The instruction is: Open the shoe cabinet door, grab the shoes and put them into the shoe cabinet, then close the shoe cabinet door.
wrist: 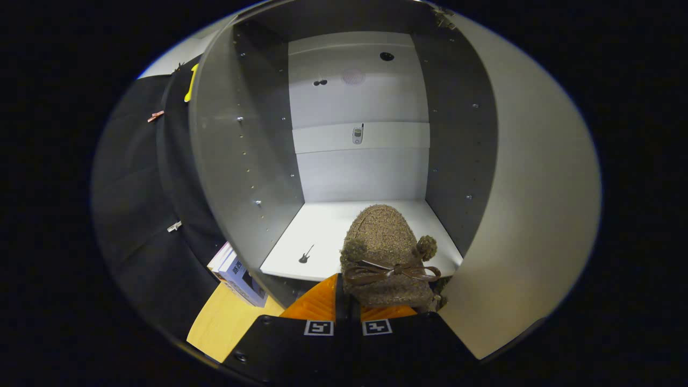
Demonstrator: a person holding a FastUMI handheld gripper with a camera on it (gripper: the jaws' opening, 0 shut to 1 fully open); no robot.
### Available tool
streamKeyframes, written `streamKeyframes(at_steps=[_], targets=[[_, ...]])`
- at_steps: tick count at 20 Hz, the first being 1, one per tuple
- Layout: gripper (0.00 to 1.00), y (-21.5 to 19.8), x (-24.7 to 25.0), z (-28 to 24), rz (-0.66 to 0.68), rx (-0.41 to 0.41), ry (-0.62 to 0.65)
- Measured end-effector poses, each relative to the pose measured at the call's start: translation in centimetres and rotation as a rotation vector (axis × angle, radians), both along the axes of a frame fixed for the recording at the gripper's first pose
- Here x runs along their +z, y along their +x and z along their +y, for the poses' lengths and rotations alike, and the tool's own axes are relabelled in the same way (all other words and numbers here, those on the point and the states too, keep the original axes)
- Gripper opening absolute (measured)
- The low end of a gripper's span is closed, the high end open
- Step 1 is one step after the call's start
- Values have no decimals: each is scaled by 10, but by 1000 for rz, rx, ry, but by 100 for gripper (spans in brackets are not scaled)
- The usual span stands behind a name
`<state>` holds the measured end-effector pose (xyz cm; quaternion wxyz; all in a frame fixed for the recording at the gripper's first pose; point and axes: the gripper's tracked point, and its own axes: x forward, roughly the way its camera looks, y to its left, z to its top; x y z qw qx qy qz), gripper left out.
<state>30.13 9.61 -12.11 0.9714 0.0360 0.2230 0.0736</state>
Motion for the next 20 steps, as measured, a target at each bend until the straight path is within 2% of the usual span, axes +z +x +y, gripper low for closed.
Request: streamKeyframes(at_steps=[6,13,16,20], targets=[[5,74,0,8,57,5,-27],[5,153,-14,4,102,-40,-17],[4,170,-33,2,145,-58,-3],[5,178,-50,8,158,-35,-46]])
